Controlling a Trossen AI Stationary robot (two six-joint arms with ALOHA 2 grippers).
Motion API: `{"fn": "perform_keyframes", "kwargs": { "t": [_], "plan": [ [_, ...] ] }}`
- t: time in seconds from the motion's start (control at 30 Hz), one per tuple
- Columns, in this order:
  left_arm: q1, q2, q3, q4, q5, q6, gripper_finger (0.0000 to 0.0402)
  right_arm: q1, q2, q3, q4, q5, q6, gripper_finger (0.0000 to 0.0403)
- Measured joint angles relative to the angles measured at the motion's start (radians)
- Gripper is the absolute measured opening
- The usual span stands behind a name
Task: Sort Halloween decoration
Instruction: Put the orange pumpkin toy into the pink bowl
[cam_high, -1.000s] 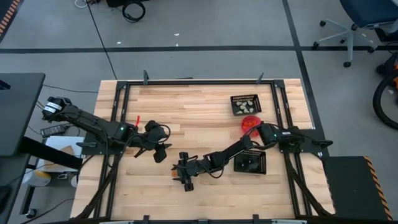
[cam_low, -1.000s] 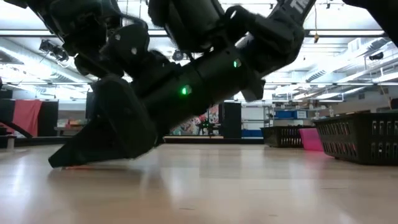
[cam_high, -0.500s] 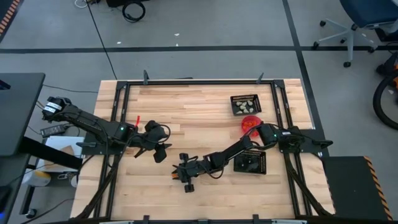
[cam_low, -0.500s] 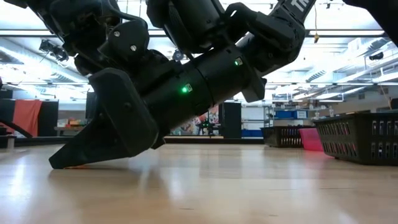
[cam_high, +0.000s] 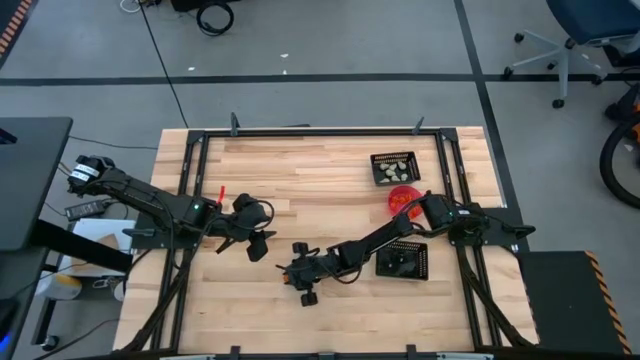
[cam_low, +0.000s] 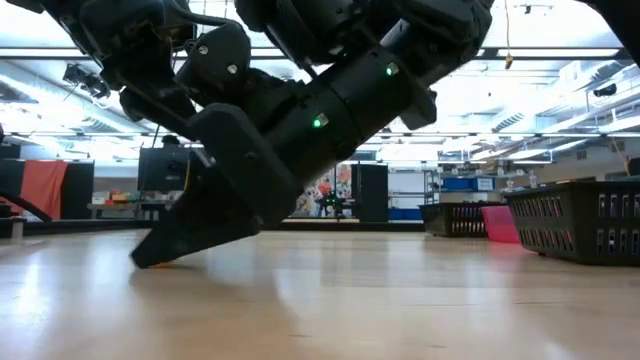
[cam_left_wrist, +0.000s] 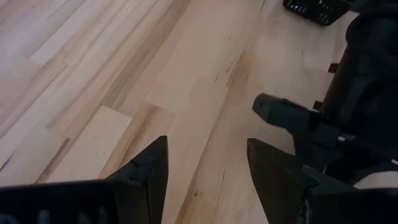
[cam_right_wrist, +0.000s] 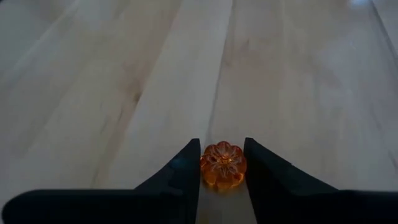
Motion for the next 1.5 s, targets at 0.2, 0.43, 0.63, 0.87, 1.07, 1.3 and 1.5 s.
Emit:
{"fn": "perform_keyframes", "kwargs": {
  "t": [0.2,0.43,0.63,0.87,1.07,1.3,1.5],
  "plan": [
    [0.0,0.0,0.0,0.0,0.0,0.0,0.0192,0.009,-0.036,-0.001,-0.099,0.046,-0.008,0.0111],
    [0.0,0.0,0.0,0.0,0.0,0.0,0.0192,0.023,-0.044,0.003,-0.167,0.095,-0.008,0.0111],
    [0.0,0.0,0.0,0.0,0.0,0.0,0.0192,0.04,-0.064,0.002,-0.235,0.176,-0.019,0.0111],
    [0.0,0.0,0.001,0.0,0.0,0.0,0.0192,0.053,-0.141,-0.004,-0.418,0.287,-0.024,0.011],
    [0.0,0.0,0.001,0.001,0.0,-0.001,0.0192,0.067,-0.207,-0.003,-0.639,0.399,0.04,0.011],
    [0.0,0.0,0.001,0.001,0.0,-0.001,0.0192,0.084,-0.225,-0.001,-0.958,0.548,0.208,0.011],
    [0.0,0.0,0.001,0.002,0.001,-0.001,0.0192,0.089,-0.225,-0.001,-1.223,0.645,0.457,0.011]
  ]
}}
